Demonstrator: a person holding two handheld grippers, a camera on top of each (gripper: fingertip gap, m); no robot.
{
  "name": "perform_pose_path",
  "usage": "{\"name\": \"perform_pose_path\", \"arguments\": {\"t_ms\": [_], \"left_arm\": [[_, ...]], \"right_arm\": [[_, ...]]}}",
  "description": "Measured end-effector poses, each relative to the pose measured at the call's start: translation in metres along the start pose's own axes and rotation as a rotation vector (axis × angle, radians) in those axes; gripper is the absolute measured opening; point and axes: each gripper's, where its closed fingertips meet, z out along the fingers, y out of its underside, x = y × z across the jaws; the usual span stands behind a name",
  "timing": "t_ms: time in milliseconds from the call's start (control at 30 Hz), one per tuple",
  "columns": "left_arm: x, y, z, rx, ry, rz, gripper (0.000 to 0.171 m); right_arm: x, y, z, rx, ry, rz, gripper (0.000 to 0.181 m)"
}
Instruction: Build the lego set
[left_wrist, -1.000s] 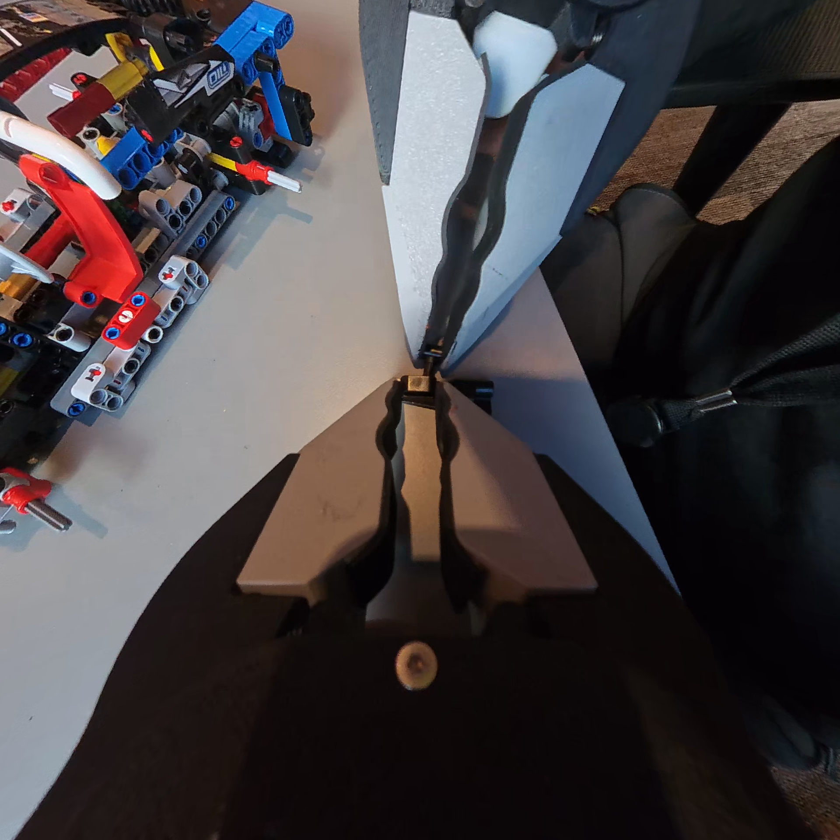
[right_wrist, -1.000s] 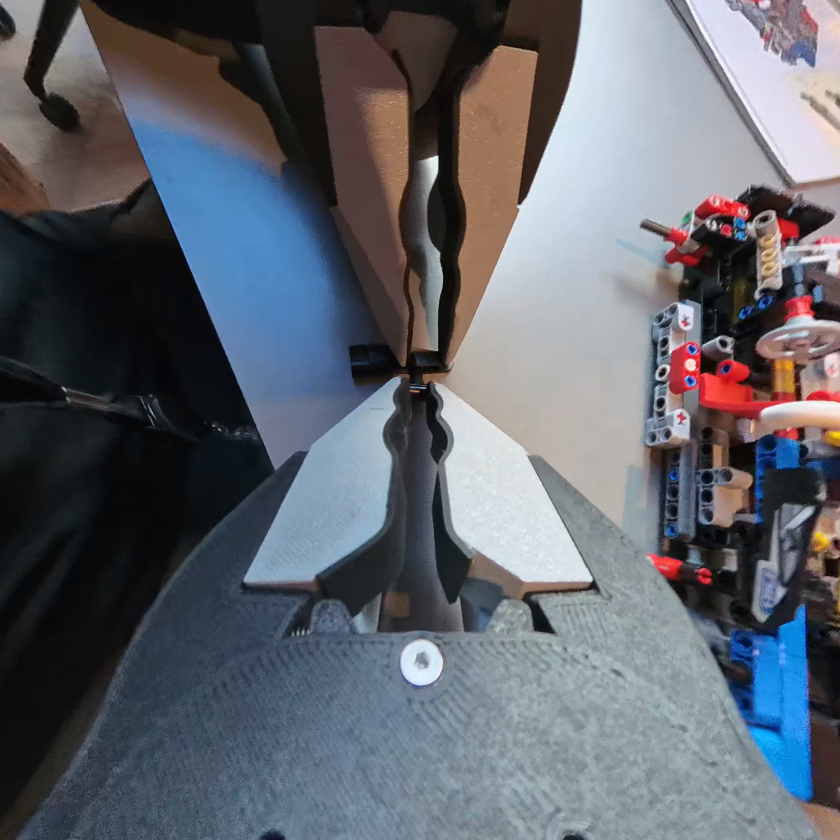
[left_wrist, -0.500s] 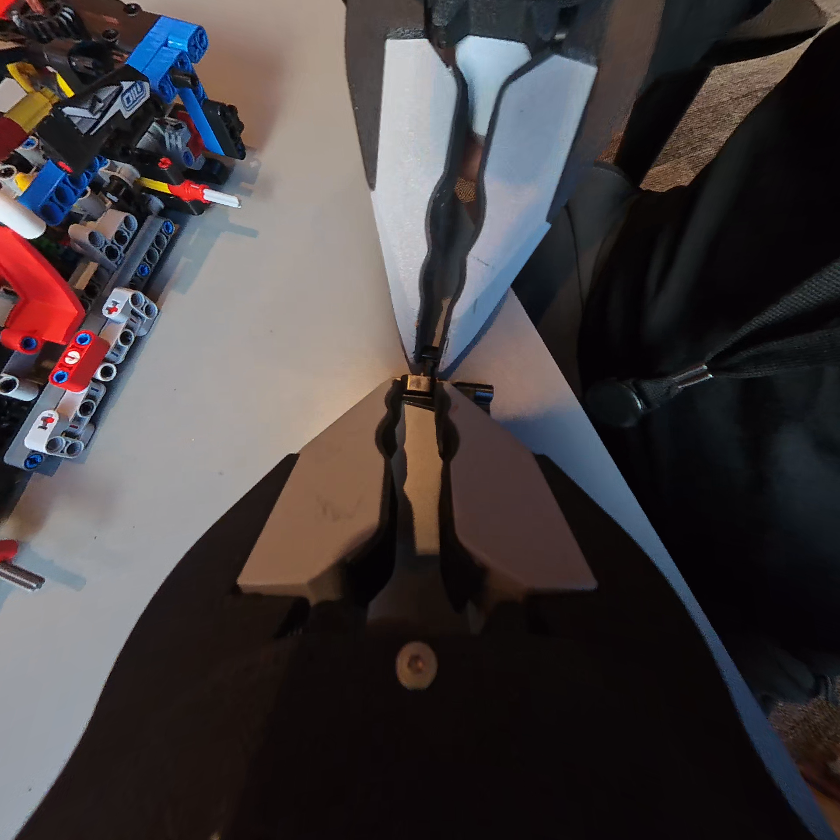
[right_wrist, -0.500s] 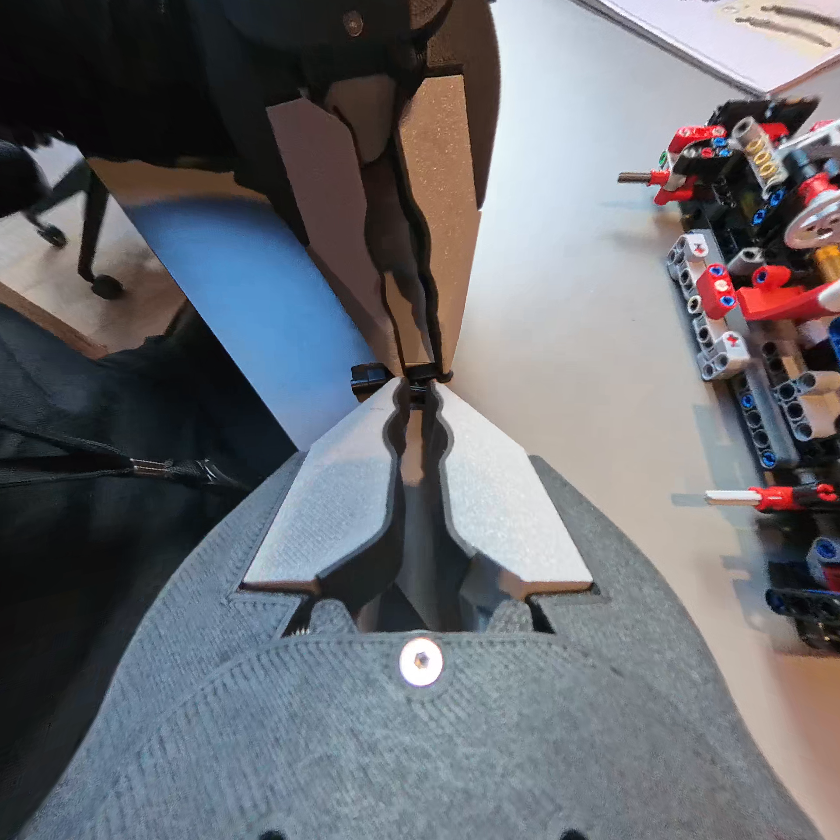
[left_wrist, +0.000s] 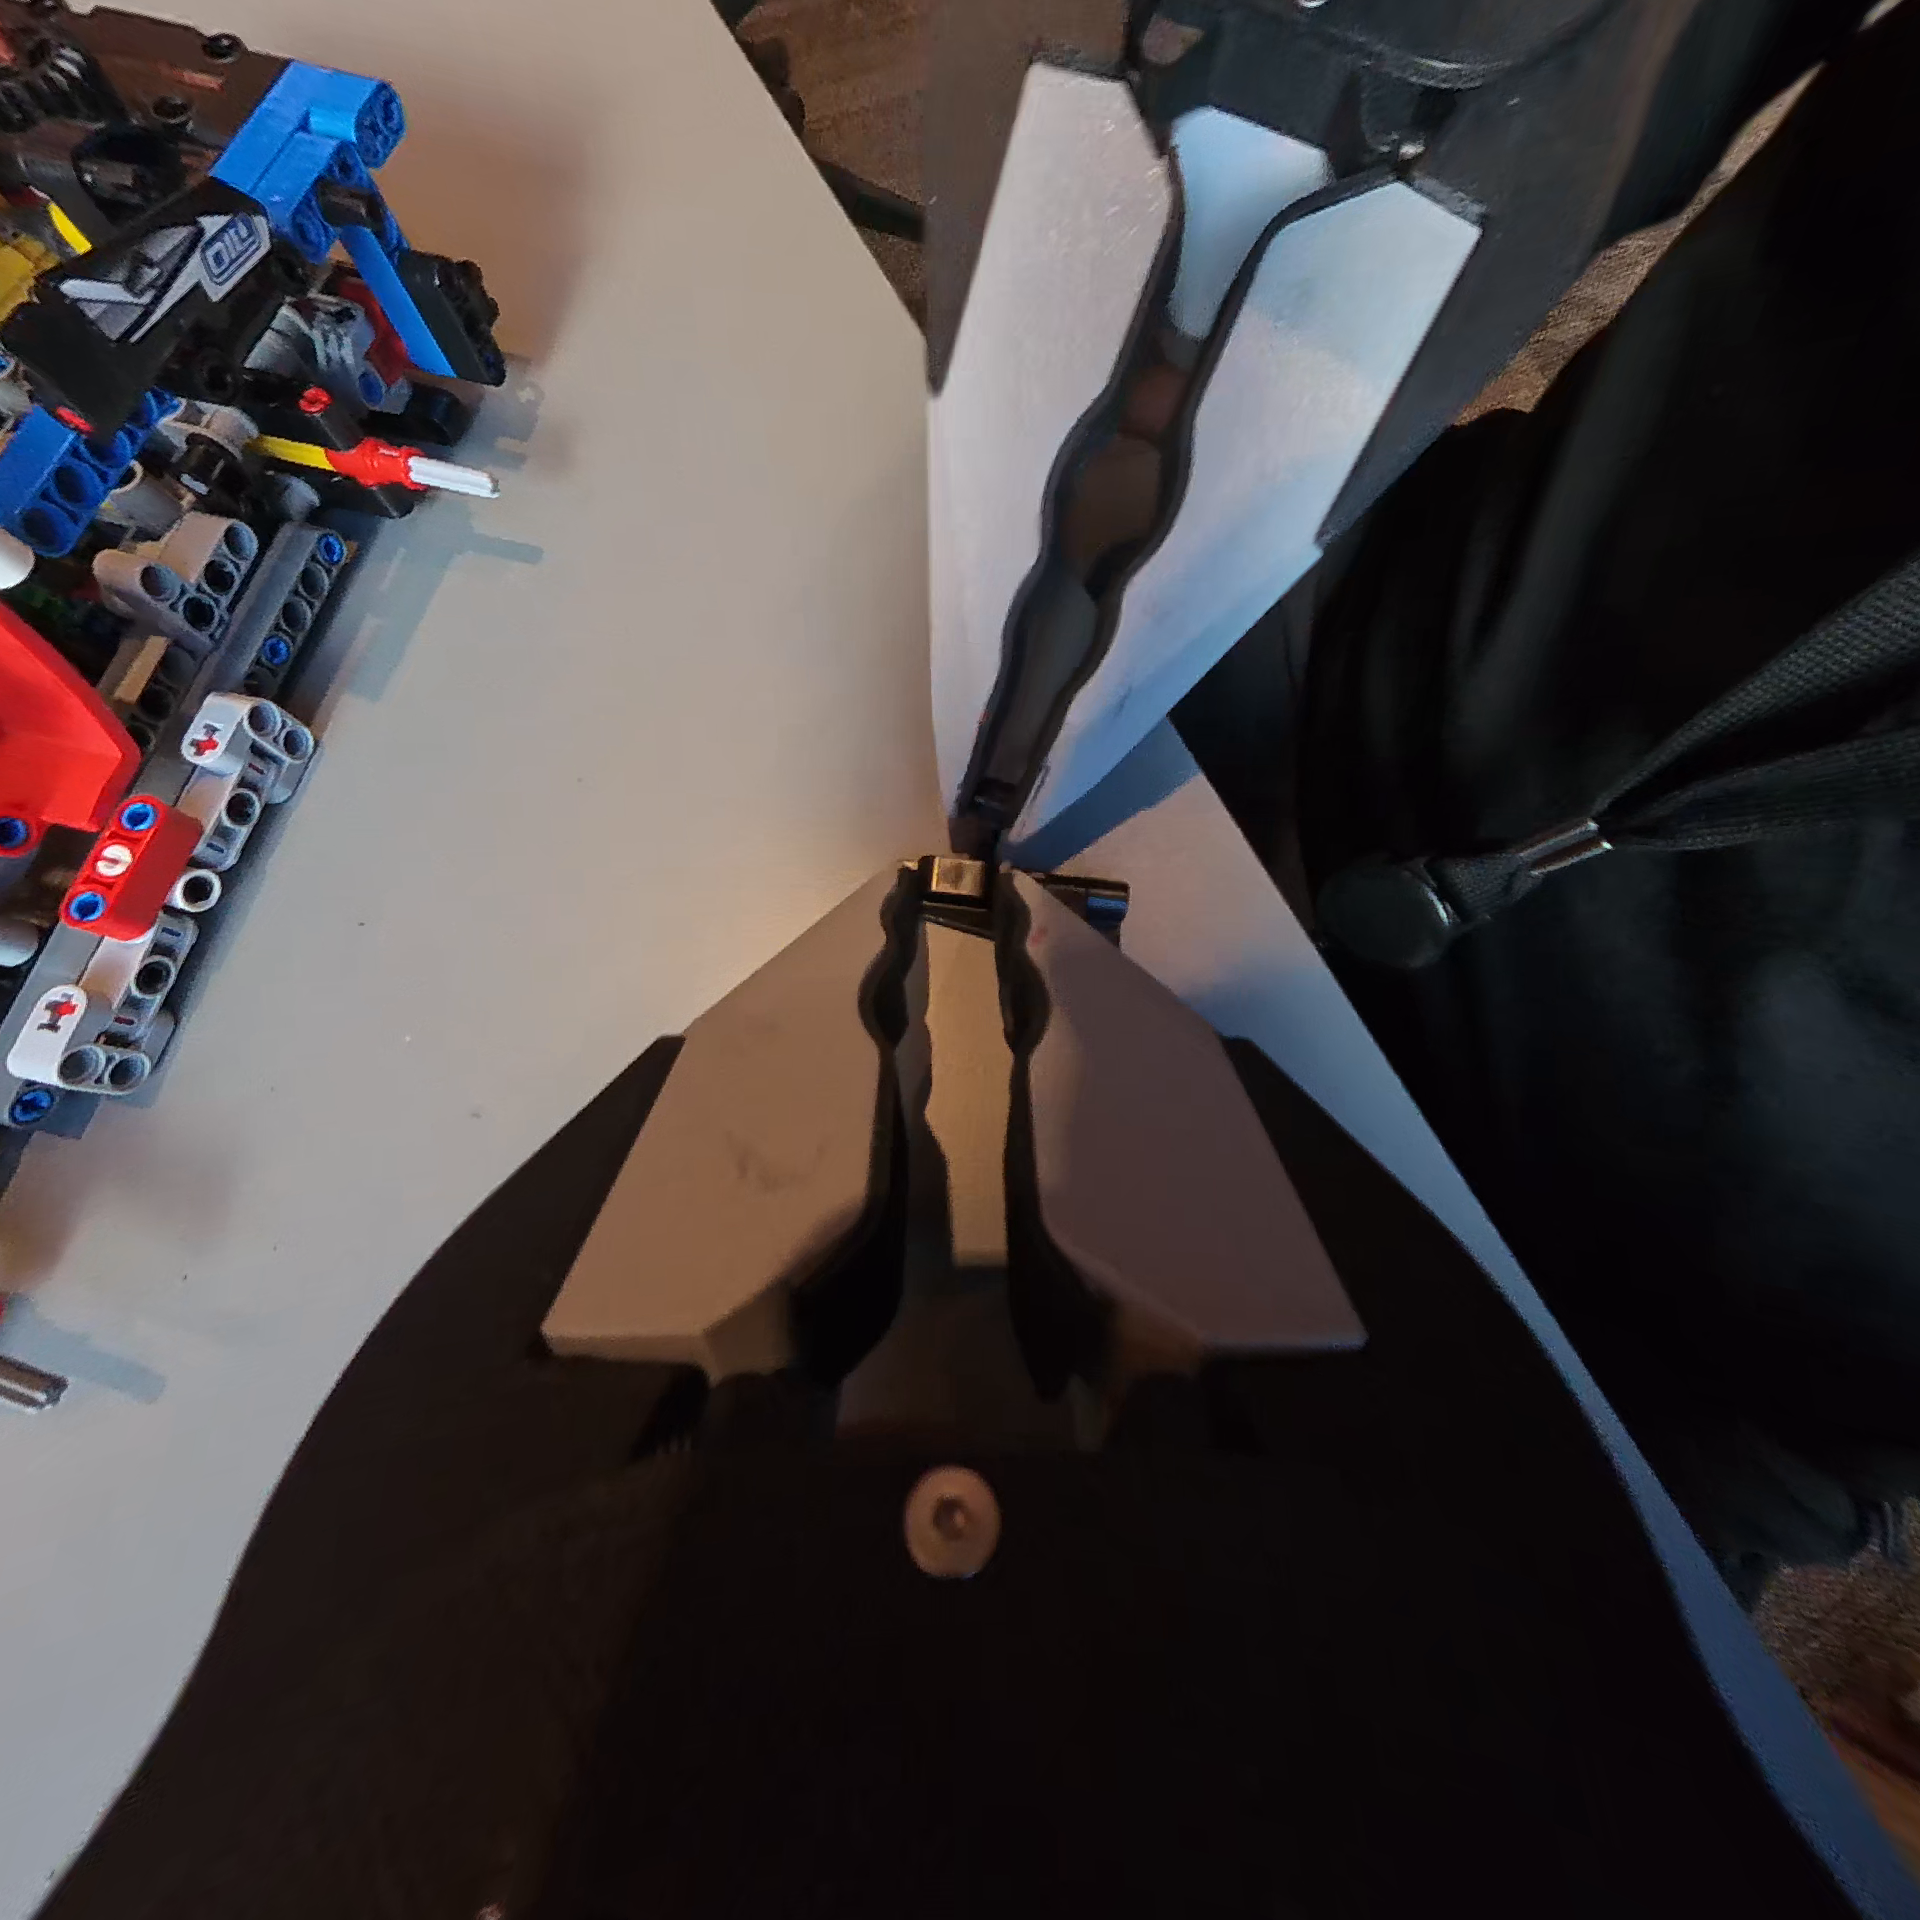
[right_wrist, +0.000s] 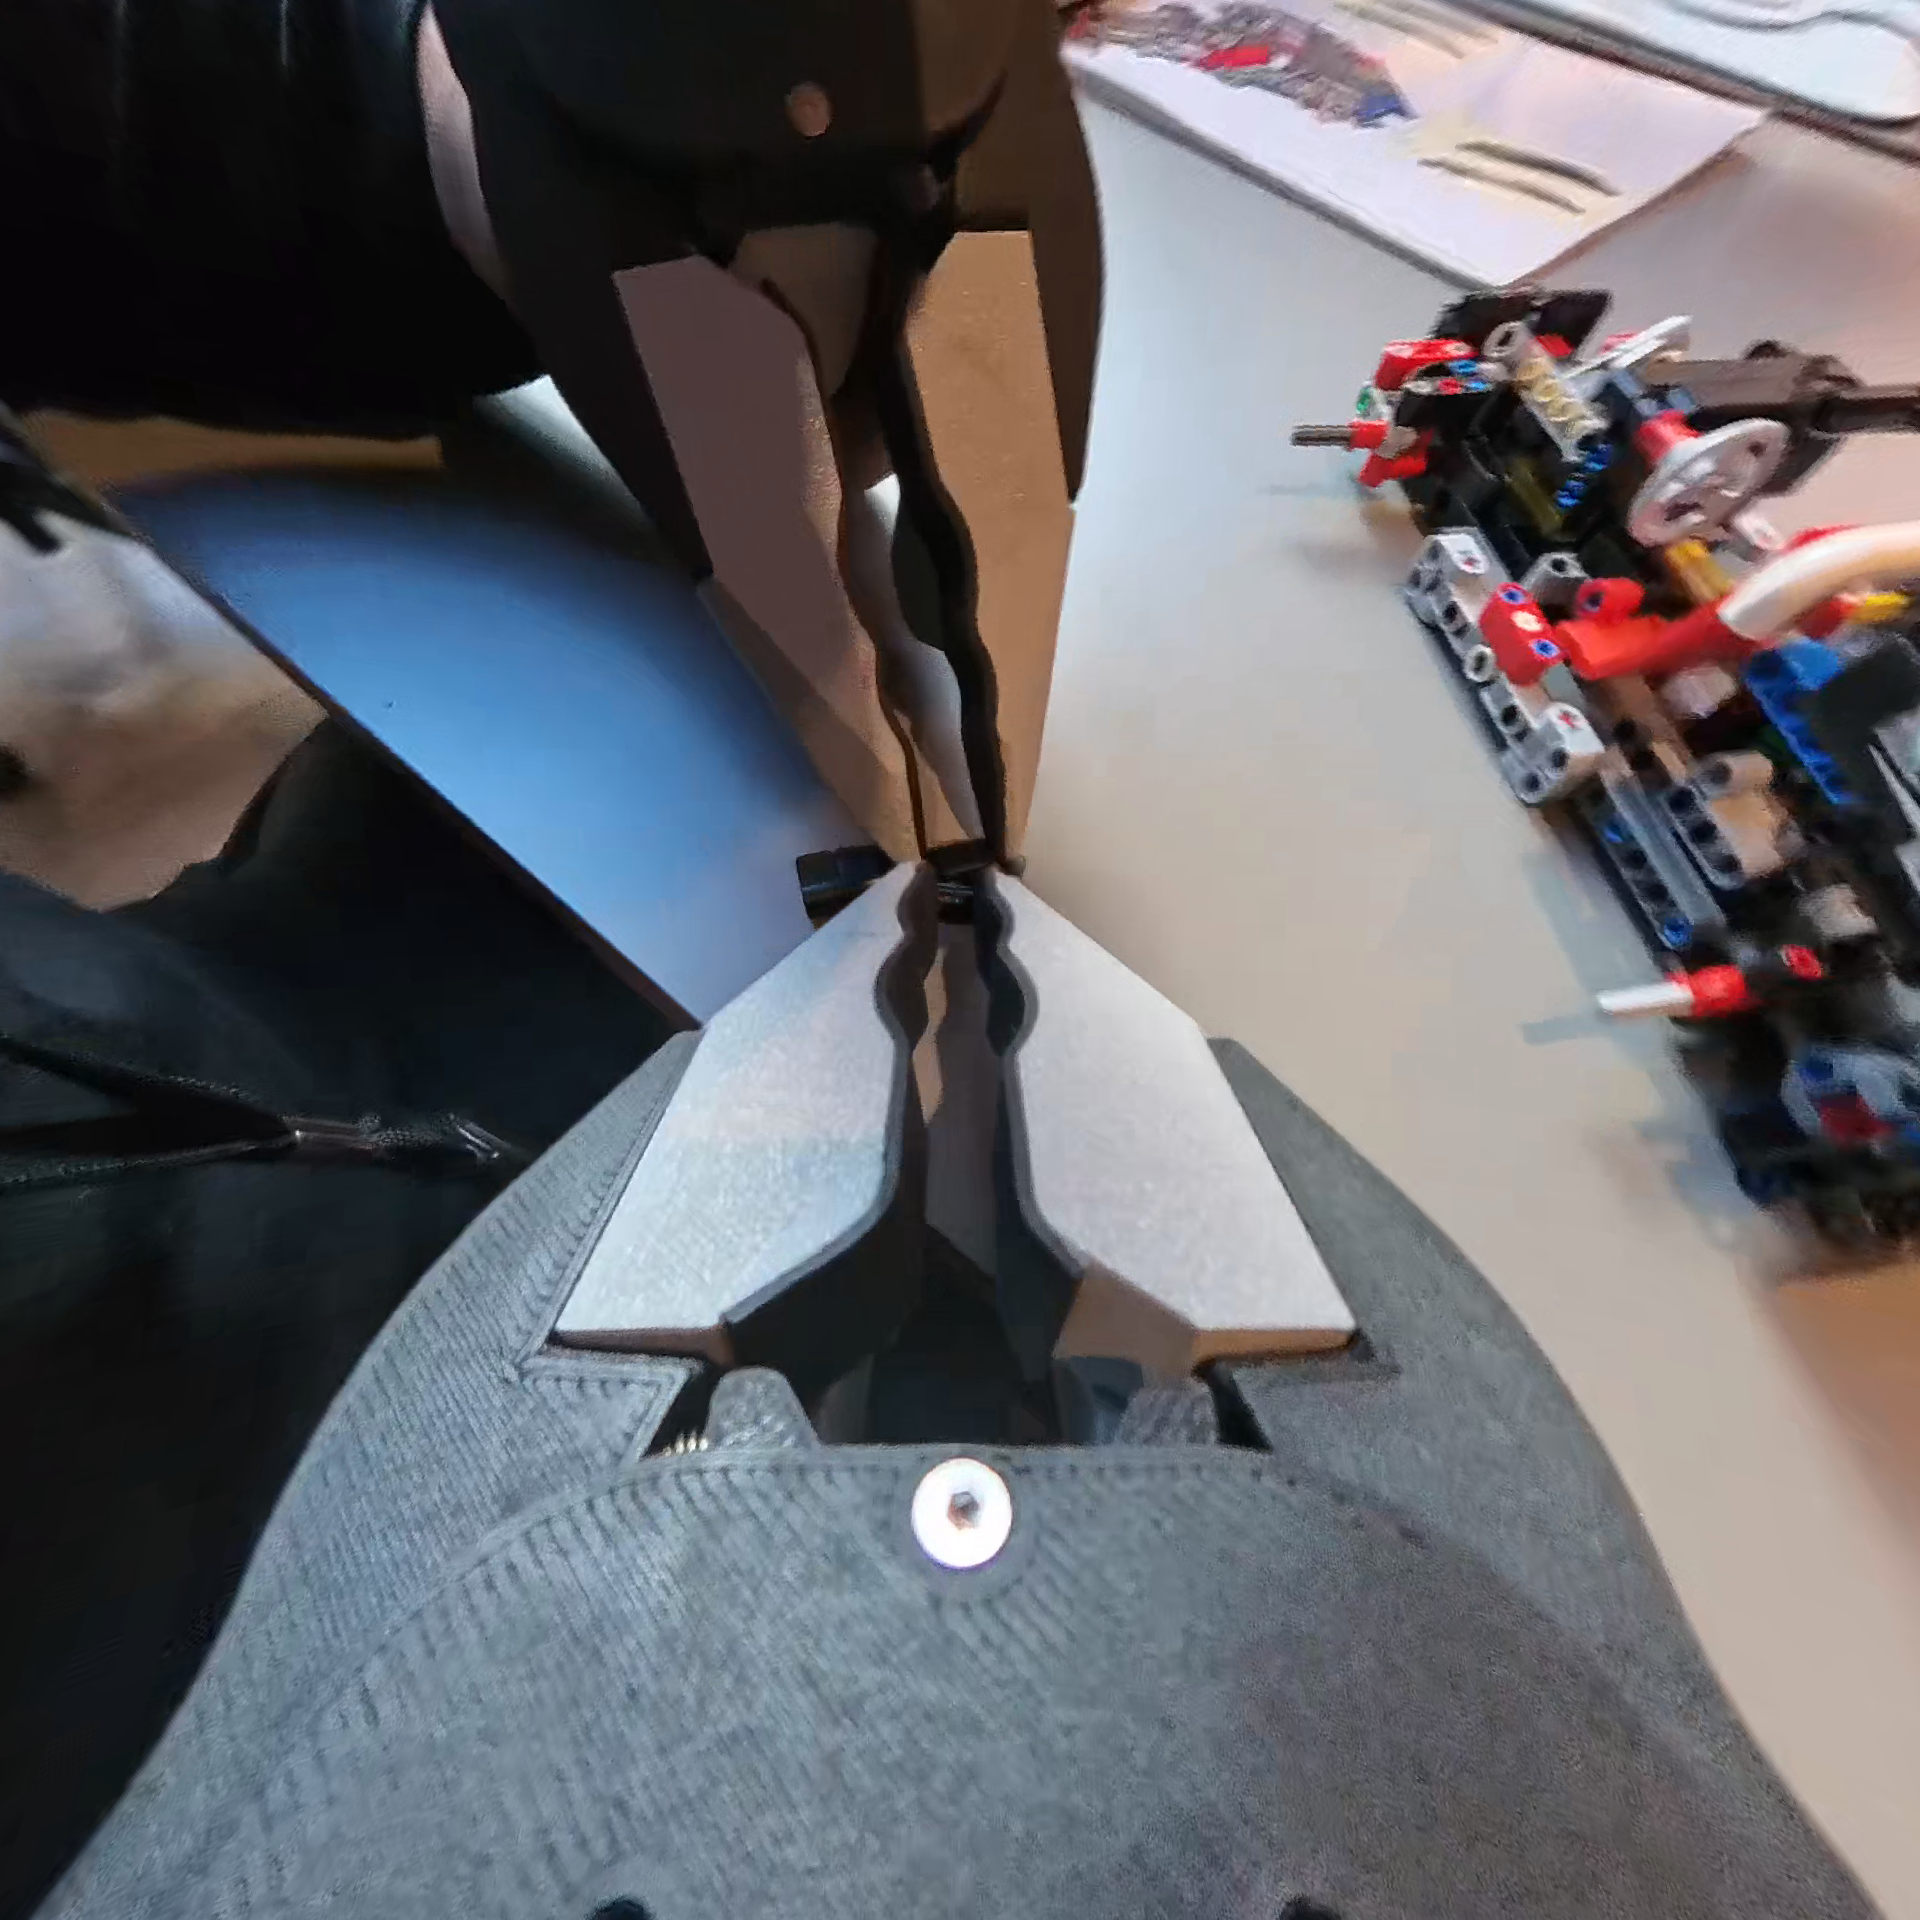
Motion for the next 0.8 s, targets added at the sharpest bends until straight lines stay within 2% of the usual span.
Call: {"name": "perform_pose_path", "arguments": {"t_ms": [67,233,467,600,800], "left_arm": [[0.003,0.000,0.000,0.000,0.009,0.020,0.012],[0.008,-0.005,0.005,-0.001,0.036,0.038,0.012],[0.013,-0.010,0.011,-0.003,0.091,0.099,0.012],[0.015,-0.017,0.019,-0.004,0.119,0.142,0.012],[0.016,-0.029,0.032,-0.005,0.199,0.229,0.012]], "right_arm": [[0.000,0.000,-0.007,0.057,0.055,-0.017,0.004],[-0.006,0.016,-0.009,-0.012,0.088,-0.109,0.005],[-0.004,0.020,-0.015,-0.118,0.017,-0.046,0.005],[-0.002,0.018,-0.035,-0.030,0.053,0.033,0.005],[0.001,0.039,-0.051,-0.036,0.114,0.096,0.005]]}}
